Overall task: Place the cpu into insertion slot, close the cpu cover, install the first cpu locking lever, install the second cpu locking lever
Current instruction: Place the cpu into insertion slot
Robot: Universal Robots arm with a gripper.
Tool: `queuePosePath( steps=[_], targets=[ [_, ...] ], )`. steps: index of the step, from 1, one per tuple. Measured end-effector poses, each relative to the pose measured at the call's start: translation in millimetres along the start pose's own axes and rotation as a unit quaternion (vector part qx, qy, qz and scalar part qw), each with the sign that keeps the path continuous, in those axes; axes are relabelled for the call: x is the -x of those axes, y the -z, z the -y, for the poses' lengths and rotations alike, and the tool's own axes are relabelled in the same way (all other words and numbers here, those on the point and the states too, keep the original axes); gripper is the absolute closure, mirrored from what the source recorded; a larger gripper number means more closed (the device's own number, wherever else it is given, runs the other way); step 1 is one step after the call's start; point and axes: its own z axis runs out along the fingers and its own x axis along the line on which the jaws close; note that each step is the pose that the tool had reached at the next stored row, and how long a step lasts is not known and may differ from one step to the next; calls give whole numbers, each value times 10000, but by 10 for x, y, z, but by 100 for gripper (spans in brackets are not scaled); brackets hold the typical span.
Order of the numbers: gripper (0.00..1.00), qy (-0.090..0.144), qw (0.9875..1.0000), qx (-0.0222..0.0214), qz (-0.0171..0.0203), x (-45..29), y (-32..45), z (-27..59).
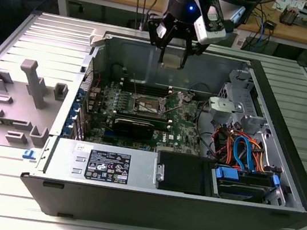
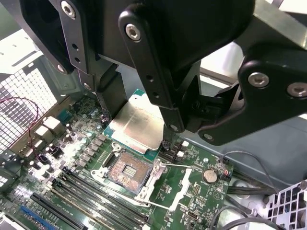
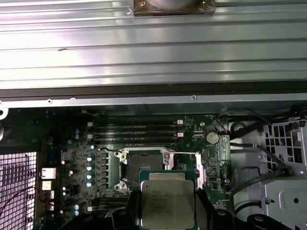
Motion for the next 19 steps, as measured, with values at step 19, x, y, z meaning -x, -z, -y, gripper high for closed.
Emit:
queuePosePath(
  steps=[19],
  targets=[
    [45,-339,9994,-1,30,1,-19,13]
  ],
)
